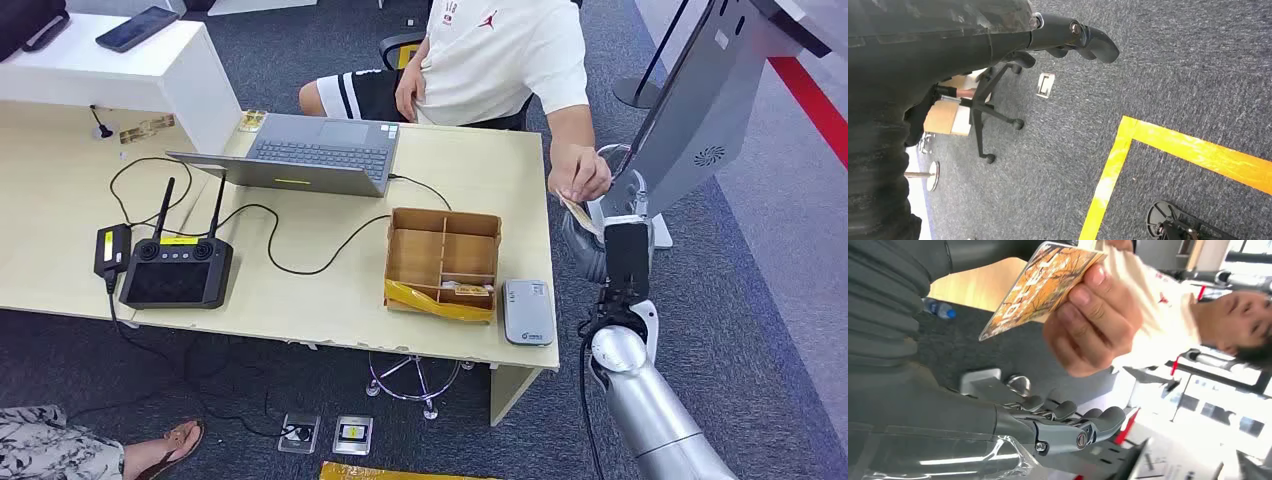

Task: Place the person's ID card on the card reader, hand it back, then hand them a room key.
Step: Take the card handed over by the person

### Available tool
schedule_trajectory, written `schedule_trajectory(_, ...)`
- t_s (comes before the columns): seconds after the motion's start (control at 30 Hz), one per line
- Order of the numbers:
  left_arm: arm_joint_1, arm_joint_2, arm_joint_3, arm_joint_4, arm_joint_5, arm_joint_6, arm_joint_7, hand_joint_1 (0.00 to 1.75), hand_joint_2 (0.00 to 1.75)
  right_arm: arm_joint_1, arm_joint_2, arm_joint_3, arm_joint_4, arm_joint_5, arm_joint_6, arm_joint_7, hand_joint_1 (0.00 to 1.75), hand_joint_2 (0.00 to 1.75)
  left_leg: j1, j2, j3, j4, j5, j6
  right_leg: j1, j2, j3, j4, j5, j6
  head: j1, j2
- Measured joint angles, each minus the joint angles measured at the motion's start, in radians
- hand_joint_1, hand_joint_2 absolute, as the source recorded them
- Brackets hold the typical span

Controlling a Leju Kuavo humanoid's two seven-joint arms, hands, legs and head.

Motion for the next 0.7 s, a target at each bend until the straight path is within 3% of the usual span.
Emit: schedule_trajectory(0.7, -0.007, -0.006, 0.000, 0.003, -0.028, 0.009, 0.044, 0.00, 1.75, -0.116, 0.126, 0.245, -0.169, 0.680, -0.005, 0.205, 0.00, 1.75, 0.000, 0.000, 0.000, 0.000, 0.000, 0.000, 0.000, 0.000, 0.000, 0.000, 0.000, 0.000, 0.000, 0.000)
